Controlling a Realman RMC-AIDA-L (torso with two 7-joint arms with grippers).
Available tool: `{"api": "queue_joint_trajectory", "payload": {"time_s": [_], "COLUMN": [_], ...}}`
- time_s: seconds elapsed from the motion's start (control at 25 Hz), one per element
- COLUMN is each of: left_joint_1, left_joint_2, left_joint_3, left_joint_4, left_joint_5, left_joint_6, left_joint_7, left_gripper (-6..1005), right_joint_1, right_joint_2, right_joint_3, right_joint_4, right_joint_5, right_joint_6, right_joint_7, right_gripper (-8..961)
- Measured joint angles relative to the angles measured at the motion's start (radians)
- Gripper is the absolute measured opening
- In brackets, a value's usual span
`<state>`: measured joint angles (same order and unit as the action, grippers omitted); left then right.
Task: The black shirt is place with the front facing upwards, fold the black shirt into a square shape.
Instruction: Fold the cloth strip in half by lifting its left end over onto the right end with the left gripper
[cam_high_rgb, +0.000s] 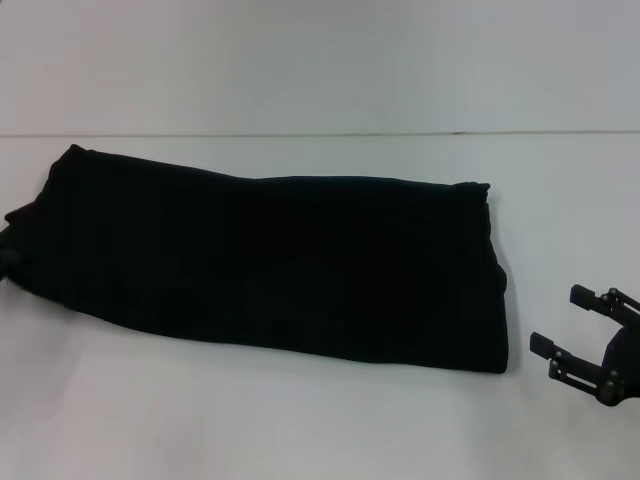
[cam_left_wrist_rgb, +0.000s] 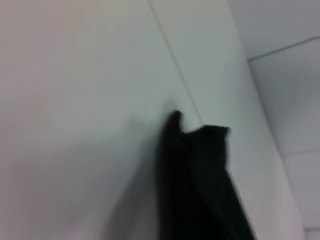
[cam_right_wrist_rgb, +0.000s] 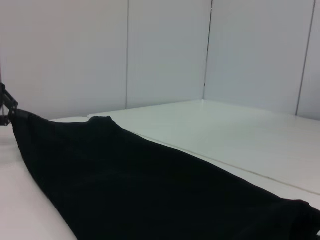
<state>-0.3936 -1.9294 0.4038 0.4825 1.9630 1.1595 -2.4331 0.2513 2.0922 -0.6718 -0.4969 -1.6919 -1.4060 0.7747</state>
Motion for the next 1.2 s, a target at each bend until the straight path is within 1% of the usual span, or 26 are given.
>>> {"api": "queue_joint_trajectory", "payload": {"time_s": [0.12,0.24,0.36,0.4,0.44,0.48,0.52,0.56,0.6,0.68,0.72,0.76,0.8,0.84,0.88,0.92,0.96,1.0,1.04,1.12,1.2], "left_joint_1": [-0.029,-0.087,-0.171,-0.202,-0.244,-0.27,-0.309,-0.338,-0.367,-0.422,-0.434,-0.452,-0.462,-0.47,-0.478,-0.493,-0.505,-0.529,-0.544,-0.565,-0.566], "left_joint_2": [0.002,-0.003,-0.019,-0.027,-0.04,-0.048,-0.066,-0.078,-0.096,-0.144,-0.161,-0.195,-0.22,-0.234,-0.241,-0.244,-0.244,-0.245,-0.245,-0.245,-0.246], "left_joint_3": [-0.005,0.0,0.014,0.025,0.05,0.067,0.097,0.12,0.149,0.217,0.239,0.283,0.323,0.372,0.413,0.468,0.498,0.542,0.555,0.551,0.529], "left_joint_4": [0.004,0.02,0.039,0.042,0.048,0.05,0.054,0.057,0.059,0.059,0.059,0.059,0.053,0.033,0.005,-0.047,-0.097,-0.2,-0.273,-0.397,-0.464], "left_joint_5": [-0.008,-0.017,-0.017,-0.015,-0.015,-0.015,-0.017,-0.019,-0.019,-0.018,-0.017,-0.015,-0.018,-0.035,-0.061,-0.104,-0.142,-0.222,-0.273,-0.353,-0.399], "left_joint_6": [0.05,0.095,0.146,0.161,0.177,0.187,0.195,0.198,0.198,0.189,0.183,0.168,0.151,0.126,0.103,0.07,0.049,0.007,-0.021,-0.055,-0.067], "left_joint_7": [0.001,0.007,0.018,0.021,0.023,0.024,0.024,0.024,0.025,0.031,0.034,0.04,0.046,0.056,0.07,0.095,0.116,0.175,0.223,0.319,0.391], "left_gripper": [72,76,80,81,83,84,85,86,88,90,92,93,94,95,97,98,99,100,102,104,107], "right_joint_1": [0.0,-0.003,-0.009,-0.012,-0.016,-0.019,-0.023,-0.028,-0.032,-0.039,-0.044,-0.047,-0.049,-0.051,-0.052,-0.052,-0.052,-0.053,-0.053,-0.05,-0.042], "right_joint_2": [0.0,0.0,-0.001,-0.001,-0.001,-0.001,0.0,0.0,0.0,0.0,0.0,0.0,0.0,0.0,0.0,0.001,0.001,0.001,0.001,0.001,0.001], "right_joint_3": [0.012,0.027,0.038,0.039,0.042,0.045,0.048,0.051,0.052,0.057,0.061,0.066,0.07,0.074,0.076,0.077,0.077,0.076,0.075,0.072,0.07], "right_joint_4": [0.018,0.03,0.033,0.034,0.034,0.035,0.037,0.038,0.041,0.044,0.044,0.044,0.044,0.045,0.045,0.046,0.048,0.051,0.053,0.056,0.057], "right_joint_5": [0.0,0.0,-0.002,-0.003,-0.003,-0.004,-0.004,-0.003,-0.003,-0.001,0.0,0.0,-0.001,-0.002,-0.004,-0.005,-0.006,-0.006,-0.007,-0.007,-0.008], "right_joint_6": [0.009,0.015,0.016,0.016,0.016,0.016,0.016,0.014,0.012,0.004,-0.001,-0.006,-0.01,-0.014,-0.018,-0.02,-0.021,-0.022,-0.022,-0.022,-0.018], "right_joint_7": [-0.001,-0.006,-0.007,-0.007,-0.006,-0.006,-0.005,-0.006,-0.007,-0.007,-0.007,-0.007,-0.007,-0.007,-0.007,-0.007,-0.008,-0.008,-0.008,-0.008,-0.008], "right_gripper": [838,838,838,838,838,838,838,838,838,838,838,838,838,838,838,838,838,838,838,838,838]}}
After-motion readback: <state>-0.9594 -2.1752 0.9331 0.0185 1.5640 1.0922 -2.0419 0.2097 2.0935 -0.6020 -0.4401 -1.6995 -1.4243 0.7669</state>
